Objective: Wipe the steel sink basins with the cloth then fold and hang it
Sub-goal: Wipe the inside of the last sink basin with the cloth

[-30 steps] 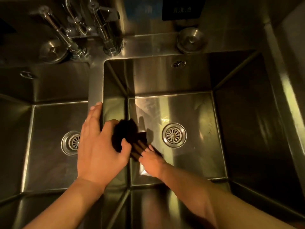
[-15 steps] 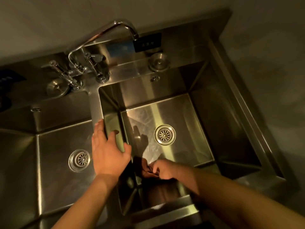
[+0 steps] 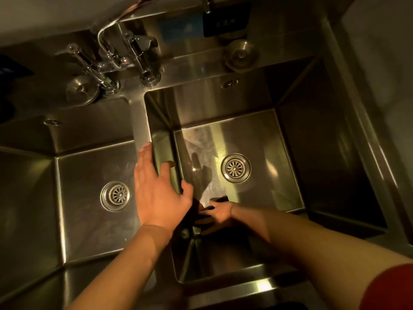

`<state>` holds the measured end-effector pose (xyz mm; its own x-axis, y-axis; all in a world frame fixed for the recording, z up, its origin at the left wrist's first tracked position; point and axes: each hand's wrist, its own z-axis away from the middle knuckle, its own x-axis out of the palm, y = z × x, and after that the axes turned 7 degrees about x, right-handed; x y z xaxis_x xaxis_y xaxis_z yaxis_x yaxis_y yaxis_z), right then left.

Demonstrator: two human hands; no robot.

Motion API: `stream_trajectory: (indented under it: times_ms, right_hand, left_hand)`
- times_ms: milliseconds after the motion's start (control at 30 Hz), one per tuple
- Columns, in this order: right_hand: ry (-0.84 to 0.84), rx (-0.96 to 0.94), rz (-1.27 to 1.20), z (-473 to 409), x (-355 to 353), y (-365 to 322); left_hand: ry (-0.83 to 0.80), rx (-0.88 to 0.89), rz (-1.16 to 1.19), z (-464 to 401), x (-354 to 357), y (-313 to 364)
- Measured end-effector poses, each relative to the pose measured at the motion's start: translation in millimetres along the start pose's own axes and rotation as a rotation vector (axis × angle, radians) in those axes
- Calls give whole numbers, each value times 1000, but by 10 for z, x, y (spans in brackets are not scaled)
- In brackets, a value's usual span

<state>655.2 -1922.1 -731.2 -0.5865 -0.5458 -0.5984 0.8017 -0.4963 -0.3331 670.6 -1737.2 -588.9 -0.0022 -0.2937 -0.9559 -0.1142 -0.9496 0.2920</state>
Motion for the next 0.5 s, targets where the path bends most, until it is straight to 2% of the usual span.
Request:
stream_trajectory:
  times_ms: [33, 167, 200, 233, 267, 300, 400, 500]
  right_hand:
    - [31, 41, -214, -18, -35, 62]
    - [150, -42, -378, 23, -130, 141]
    - [170, -51, -372, 19, -179, 202]
    - [137, -56, -210, 19, -188, 267]
    - [72, -4, -174, 36, -164, 294]
    - [137, -31, -105, 3, -144, 402]
    - [259, 245, -207, -31, -257, 832]
    - [526, 380, -310, 20, -352, 1393]
  left_hand:
    - [-1, 0, -1, -1, 3, 2]
    - [-5, -11, 11, -6, 10, 5]
    - [0, -10, 16, -5, 17, 0]
    - [5, -9, 20, -7, 25, -2]
    - [7, -9, 23, -8, 30, -4]
    - [9, -7, 22, -11, 36, -7]
    - [20, 6, 22, -9, 55, -26]
    - [22, 4, 17, -1, 74, -48]
